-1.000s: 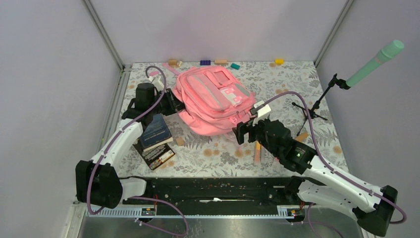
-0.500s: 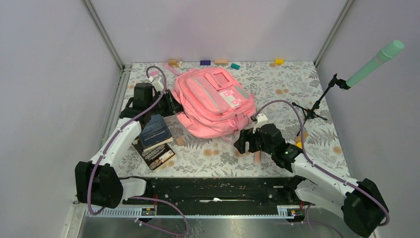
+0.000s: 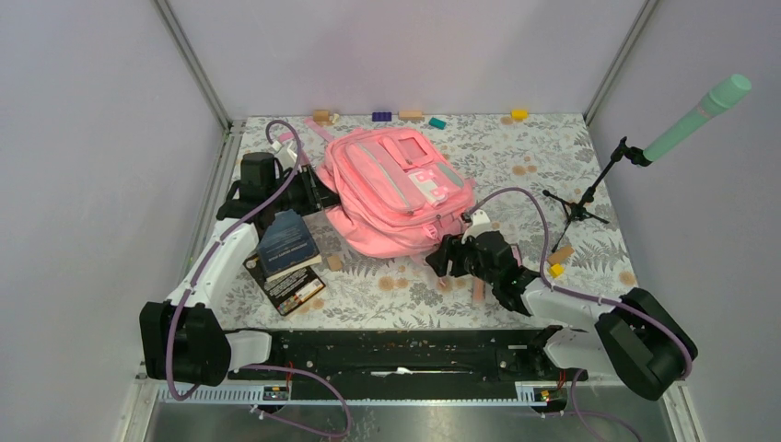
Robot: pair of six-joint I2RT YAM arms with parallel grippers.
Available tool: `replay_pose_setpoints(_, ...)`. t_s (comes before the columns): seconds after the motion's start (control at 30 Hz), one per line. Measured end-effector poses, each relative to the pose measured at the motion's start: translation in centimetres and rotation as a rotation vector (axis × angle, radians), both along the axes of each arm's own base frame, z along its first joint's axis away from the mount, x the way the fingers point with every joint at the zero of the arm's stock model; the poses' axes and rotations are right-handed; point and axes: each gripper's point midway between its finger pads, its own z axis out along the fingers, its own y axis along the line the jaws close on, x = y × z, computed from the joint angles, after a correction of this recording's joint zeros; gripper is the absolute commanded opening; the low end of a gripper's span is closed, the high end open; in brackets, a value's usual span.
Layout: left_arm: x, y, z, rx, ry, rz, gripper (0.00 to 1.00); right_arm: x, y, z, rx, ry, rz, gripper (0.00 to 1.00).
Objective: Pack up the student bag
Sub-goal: Adjust the student bag at the center of the board.
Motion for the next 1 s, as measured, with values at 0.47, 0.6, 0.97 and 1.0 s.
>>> replay_pose_setpoints(0.47,0.0,0.2,0.0,-0.018,0.011,-0.004,0.0,2.1,0.6,-1.8,0.0,0.018,-0.058,0.45)
replay_pose_setpoints(0.6,0.0,0.2,0.1,-0.021,0.013,-0.004,0.0,2.4,0.6,-1.8,-0.005,0.009,-0.059,0.43)
replay_pose_setpoints(0.97,0.0,0.2,0.1,-0.027,0.015,-0.005,0.0,3.0,0.9,-2.9,-0.051,0.016,-0.042,0.39)
replay_pose_setpoints(1.0,0.1,0.2,0.0,-0.028,0.015,-0.005,0.0,3.1,0.9,-2.8,-0.053,0.014,-0.04,0.36)
